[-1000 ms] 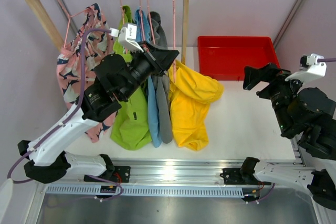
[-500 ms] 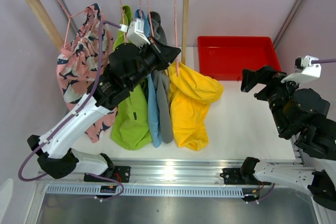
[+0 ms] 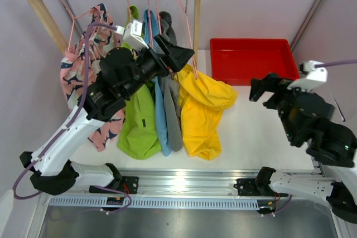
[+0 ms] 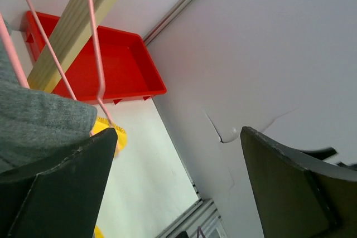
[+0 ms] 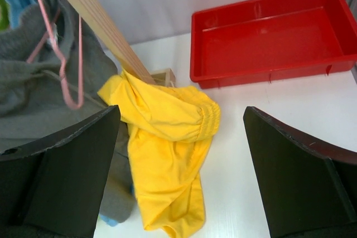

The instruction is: Remove the shorts from the hanger

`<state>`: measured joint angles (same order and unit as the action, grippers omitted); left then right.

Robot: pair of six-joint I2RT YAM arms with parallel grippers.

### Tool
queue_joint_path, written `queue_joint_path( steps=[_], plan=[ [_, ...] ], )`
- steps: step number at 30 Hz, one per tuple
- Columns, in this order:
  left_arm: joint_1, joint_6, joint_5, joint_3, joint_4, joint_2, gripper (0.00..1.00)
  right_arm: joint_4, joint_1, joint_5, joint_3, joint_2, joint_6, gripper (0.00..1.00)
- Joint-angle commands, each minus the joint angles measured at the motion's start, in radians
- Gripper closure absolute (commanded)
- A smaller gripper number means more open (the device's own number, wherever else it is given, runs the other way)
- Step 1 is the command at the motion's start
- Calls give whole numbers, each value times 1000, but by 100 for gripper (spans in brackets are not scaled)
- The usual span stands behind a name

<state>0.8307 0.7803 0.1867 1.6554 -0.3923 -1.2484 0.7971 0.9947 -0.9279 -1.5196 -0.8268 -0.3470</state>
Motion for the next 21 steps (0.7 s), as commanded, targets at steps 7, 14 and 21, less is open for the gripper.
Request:
queue_joint_path(
  steps=[7, 14, 21],
  plan=[
    [7, -150, -21, 228, -223, 30, 1, -97, -209, 392, 246, -192, -96, 1],
    [8, -213, 3, 268, -292, 37, 1, -329, -360, 512, 404, -329, -64, 1],
    [8, -227, 3, 261, -298, 53, 1, -527, -439, 535, 463, -440, -15, 1]
  ],
)
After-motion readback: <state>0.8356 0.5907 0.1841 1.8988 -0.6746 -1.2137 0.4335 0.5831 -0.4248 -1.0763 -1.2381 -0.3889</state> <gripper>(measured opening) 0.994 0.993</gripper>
